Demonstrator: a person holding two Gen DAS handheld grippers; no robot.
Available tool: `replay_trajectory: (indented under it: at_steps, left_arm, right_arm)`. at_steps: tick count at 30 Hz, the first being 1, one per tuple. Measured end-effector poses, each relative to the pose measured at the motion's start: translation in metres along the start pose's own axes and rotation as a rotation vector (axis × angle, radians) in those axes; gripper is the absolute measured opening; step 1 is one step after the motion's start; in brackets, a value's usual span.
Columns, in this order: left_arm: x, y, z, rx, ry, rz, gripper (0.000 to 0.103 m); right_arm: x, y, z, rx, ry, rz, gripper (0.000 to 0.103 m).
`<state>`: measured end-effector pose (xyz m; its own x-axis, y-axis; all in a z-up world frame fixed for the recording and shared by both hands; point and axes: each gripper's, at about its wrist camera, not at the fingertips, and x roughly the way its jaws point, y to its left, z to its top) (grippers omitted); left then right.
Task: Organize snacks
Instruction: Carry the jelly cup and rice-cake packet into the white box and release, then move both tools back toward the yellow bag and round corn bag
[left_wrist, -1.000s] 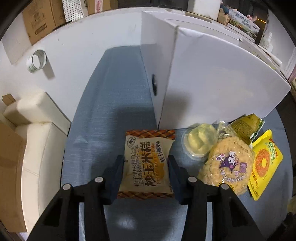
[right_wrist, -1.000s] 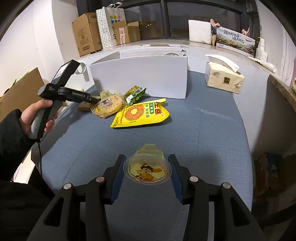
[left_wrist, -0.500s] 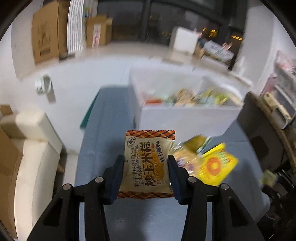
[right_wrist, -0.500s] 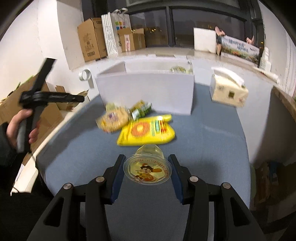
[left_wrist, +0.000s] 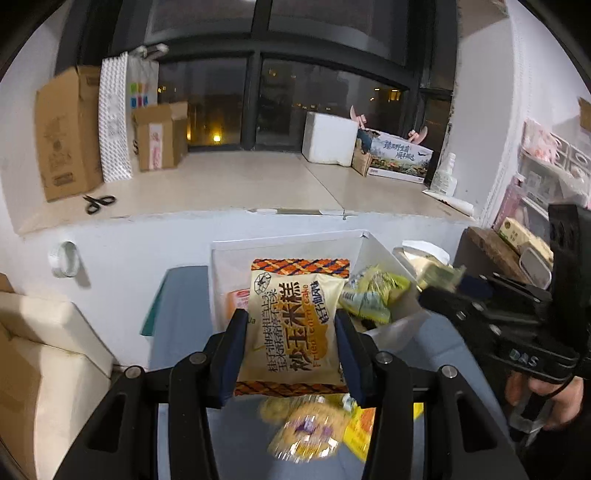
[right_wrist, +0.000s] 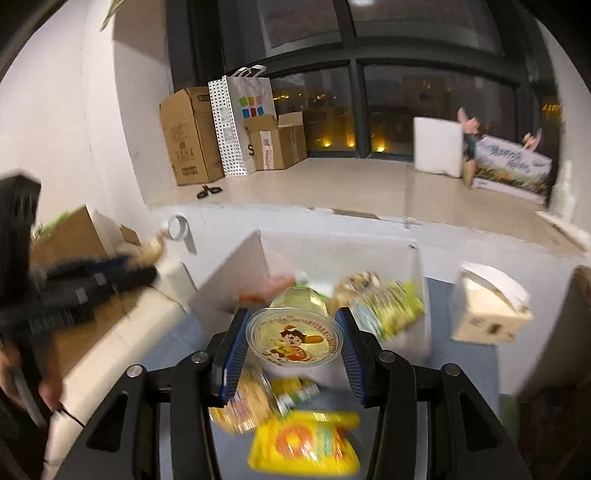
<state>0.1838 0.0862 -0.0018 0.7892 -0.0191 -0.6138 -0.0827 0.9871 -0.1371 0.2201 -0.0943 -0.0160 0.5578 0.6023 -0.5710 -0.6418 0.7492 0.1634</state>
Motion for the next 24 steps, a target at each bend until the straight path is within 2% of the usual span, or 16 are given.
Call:
replay_trajectory:
  at_steps: [4, 7, 9, 10, 11, 12, 14, 16, 20, 24]
  left_arm:
    - [0.043, 0.001, 0.023, -0.008, 0.046, 0.027, 0.051]
    - [0.066, 0.003, 0.032, -0.002, 0.053, 0.027, 0.055]
    - [0.082, 0.004, 0.036, 0.011, 0.059, 0.076, 0.081]
    - [0.092, 0.006, 0.038, 0.017, 0.079, 0.103, 0.103]
    - [0.096, 0.007, 0.038, 0.015, 0.079, 0.103, 0.103]
    - [0.098, 0.009, 0.038, 0.010, 0.085, 0.092, 0.103]
    - [0.098, 0.014, 0.036, -0.012, 0.089, 0.074, 0.103]
    - [0.095, 0.016, 0.032, -0.023, 0.089, 0.055, 0.103]
    - [0.087, 0.011, 0.027, 0.011, 0.084, 0.074, 0.103]
    - [0.065, 0.007, 0.025, 0.024, 0.069, 0.045, 0.103]
  right_arm:
    - [0.045, -0.019, 0.034, 0.044, 0.035, -0.031, 0.051]
    - [0.075, -0.037, 0.050, 0.091, 0.077, -0.048, 0.051]
    - [0.088, -0.047, 0.055, 0.104, 0.079, -0.031, 0.053]
    - [0.093, -0.052, 0.058, 0.119, 0.071, -0.022, 0.068]
    - [0.096, -0.058, 0.060, 0.141, 0.066, -0.032, 0.083]
    - [0.097, -0.064, 0.062, 0.169, 0.059, -0.044, 0.103]
    - [0.095, -0.075, 0.063, 0.225, 0.024, -0.034, 0.103]
    - [0.096, -0.081, 0.060, 0.251, 0.045, -0.019, 0.103]
    - [0.089, -0.078, 0.055, 0.201, 0.050, -0.055, 0.103]
    - [0.076, -0.072, 0.051, 0.179, 0.043, -0.028, 0.103]
